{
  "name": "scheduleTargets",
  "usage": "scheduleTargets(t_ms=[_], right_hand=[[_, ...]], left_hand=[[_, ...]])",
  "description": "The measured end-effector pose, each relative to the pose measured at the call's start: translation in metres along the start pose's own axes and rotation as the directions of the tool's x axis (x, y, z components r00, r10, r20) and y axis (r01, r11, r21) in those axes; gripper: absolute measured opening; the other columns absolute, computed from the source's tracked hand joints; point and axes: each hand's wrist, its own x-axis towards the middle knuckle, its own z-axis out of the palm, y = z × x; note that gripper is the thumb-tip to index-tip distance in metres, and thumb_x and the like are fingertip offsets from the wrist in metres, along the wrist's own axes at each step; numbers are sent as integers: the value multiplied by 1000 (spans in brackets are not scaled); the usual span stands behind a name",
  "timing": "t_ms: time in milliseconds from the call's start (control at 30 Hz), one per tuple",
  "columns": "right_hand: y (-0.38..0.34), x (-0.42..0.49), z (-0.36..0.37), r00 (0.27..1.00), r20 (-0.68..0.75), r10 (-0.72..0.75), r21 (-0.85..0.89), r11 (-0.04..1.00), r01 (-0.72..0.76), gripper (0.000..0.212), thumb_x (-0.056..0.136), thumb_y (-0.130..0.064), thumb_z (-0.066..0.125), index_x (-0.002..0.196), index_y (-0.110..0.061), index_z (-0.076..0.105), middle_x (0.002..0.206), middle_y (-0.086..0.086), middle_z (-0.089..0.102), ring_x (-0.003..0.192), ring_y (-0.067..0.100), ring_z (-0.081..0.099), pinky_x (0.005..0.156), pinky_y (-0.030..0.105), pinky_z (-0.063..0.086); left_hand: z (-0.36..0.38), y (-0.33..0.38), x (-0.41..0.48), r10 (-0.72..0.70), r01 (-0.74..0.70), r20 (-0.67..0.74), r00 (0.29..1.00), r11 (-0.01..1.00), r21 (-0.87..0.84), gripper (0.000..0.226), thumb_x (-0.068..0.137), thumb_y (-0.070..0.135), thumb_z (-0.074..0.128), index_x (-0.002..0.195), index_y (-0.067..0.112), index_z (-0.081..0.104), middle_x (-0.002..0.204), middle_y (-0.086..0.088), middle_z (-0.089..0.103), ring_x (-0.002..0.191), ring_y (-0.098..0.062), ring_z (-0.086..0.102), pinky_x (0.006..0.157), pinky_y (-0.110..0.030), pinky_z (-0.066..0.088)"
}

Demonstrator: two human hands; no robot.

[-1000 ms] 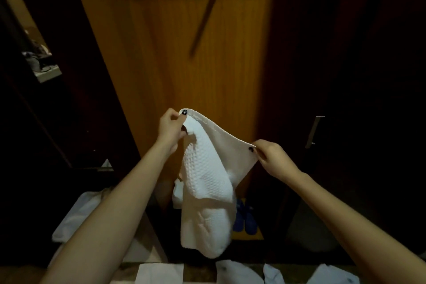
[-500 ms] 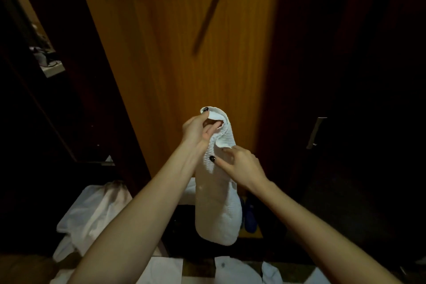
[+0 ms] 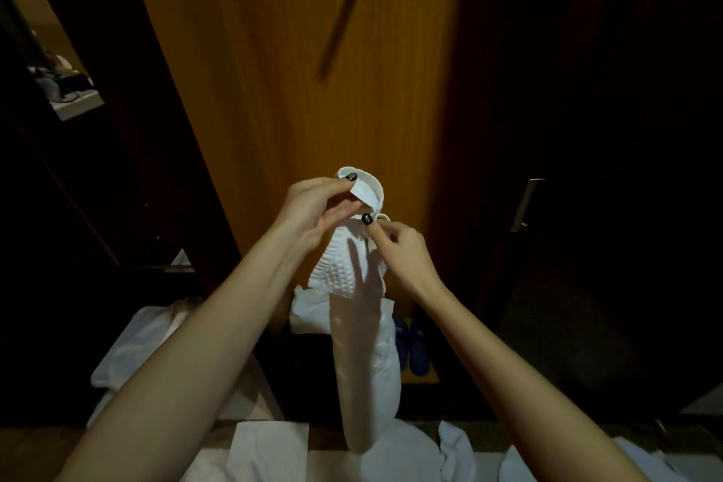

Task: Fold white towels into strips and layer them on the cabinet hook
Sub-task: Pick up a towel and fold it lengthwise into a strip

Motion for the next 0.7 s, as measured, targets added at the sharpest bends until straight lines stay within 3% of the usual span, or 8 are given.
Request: scheduleTargets(t_ms=[67,133,200,267,433,533,600,700], right_hand=[[-2,-1,1,1000,-23,7,8,1000,-6,51,92,-55,53,69,-12,68,55,-4,54,45,2,39,45,15,29],[-3,-2,1,998,-55,22,-1,1000,-22,41,92,-47,58,73,-14,72,54,-4,57,44,2,40,44,16,27],[-5,-3,0,997,-67,26,-20,999,-28,36,90,-34,59,58,-17,61,47,-8,45,45,5,35,46,19,23],[-5,-3,-2,999,-25,26,-49,998,-28,36,86,-25,59,54,-8,53,47,-7,36,48,7,27,48,26,20],[-11,-2,-4,996,91,12,-271,962,13,38,84,-14,57,49,-13,43,42,-10,35,39,10,26,39,17,19],[-20,0,-15,997,55,-50,-367,928,67,33,89,-13,52,57,-10,56,55,1,54,49,11,46,45,22,33],[-29,4,-30,983,73,-170,-411,893,185,24,91,-12,50,76,-2,67,75,10,67,69,22,59,61,34,43],[-41,7,-49,935,165,-313,-415,838,353,20,95,-8,50,88,-1,67,87,10,68,81,22,61,72,35,43]], left_hand=[[-2,0,-5,27,-30,34,999,995,92,3,86,-1,67,83,-3,68,82,-16,71,75,-19,73,66,-26,61],[-5,-1,-8,64,-72,51,997,978,194,10,86,2,69,75,2,69,68,-10,71,65,-14,71,58,-22,58],[-8,-1,-9,114,-122,45,992,943,309,14,85,7,71,71,8,68,60,-3,69,53,-6,64,46,-16,50],[-11,-4,-10,179,-176,29,983,899,402,17,84,10,72,68,10,67,54,5,65,44,0,56,39,-13,41],[-13,-19,-13,300,-250,-54,952,871,422,12,85,7,69,73,5,68,78,-4,64,69,-8,61,48,-11,45],[-19,-24,-5,428,-327,-75,900,781,532,12,86,6,67,74,3,67,105,-5,59,88,-4,55,70,-15,46],[-24,-23,-1,487,-394,-7,873,715,578,15,89,8,63,74,7,61,101,0,59,87,-2,53,79,-22,46],[-33,-20,5,550,-519,174,817,571,637,19,92,15,63,79,18,50,82,5,55,75,-8,52,68,-29,45]])
